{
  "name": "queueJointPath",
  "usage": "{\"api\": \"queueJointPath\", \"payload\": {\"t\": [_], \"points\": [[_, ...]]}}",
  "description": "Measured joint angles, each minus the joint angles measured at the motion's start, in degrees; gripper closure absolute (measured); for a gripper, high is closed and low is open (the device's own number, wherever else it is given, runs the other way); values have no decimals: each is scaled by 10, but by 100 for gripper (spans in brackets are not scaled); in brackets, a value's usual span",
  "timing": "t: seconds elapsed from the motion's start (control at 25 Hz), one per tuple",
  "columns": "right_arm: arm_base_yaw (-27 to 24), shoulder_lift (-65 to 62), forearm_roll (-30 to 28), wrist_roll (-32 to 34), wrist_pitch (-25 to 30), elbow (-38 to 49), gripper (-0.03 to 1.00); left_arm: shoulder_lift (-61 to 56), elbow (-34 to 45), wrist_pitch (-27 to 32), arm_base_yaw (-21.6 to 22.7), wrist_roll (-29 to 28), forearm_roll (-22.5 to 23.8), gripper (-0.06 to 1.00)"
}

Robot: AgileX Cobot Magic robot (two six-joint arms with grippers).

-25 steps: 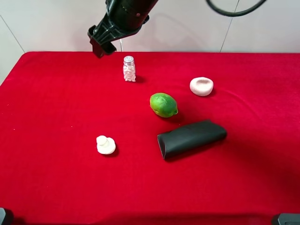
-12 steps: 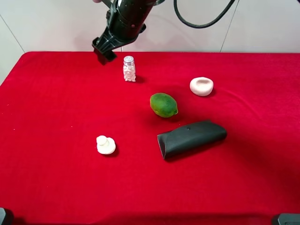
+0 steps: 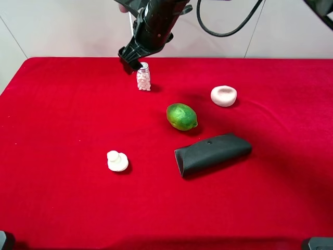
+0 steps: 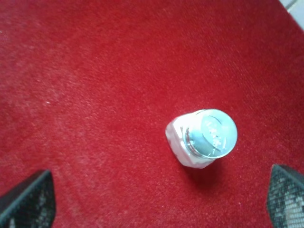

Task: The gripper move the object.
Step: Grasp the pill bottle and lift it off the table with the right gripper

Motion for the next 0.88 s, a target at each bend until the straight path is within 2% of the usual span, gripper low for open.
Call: {"api": "queueJointPath", "payload": {"t": [0.48,0.88], "points": [[-7,66,7,-19,-1,-67,27,0,0,0,0,0,0,7],[-28,86,20,-33,-20,-70,27,0,0,0,0,0,0,7]]}}
